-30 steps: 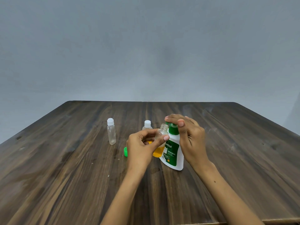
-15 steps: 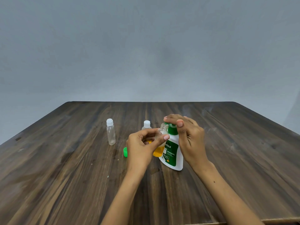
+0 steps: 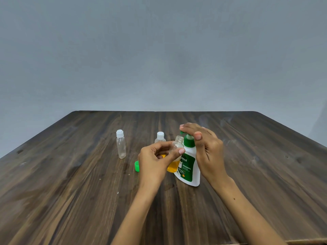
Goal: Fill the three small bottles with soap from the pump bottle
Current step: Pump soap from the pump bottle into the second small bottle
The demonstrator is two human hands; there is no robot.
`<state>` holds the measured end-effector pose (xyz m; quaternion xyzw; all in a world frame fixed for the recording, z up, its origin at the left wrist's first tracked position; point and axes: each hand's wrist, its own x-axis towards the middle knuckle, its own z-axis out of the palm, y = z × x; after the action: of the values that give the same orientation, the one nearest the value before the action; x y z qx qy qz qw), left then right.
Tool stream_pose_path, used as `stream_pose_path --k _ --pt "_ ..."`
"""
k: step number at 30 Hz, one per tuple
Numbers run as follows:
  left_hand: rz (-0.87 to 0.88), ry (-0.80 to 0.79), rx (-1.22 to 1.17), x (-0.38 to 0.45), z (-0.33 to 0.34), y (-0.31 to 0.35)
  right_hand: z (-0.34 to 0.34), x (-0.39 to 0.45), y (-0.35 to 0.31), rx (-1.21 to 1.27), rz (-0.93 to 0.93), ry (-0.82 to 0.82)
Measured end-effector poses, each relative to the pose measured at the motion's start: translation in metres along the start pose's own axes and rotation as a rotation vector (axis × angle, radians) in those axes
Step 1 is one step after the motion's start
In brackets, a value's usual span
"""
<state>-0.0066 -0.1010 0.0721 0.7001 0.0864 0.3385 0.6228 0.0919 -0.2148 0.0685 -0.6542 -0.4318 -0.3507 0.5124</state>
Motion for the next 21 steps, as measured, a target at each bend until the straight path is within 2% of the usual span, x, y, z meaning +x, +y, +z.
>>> stream_pose_path --k 21 --pt "-0.013 0.017 -0.005 0.0003 -0.0027 -0.0008 0.0085 -0.0033 -0.0004 0.024 0.022 0.066"
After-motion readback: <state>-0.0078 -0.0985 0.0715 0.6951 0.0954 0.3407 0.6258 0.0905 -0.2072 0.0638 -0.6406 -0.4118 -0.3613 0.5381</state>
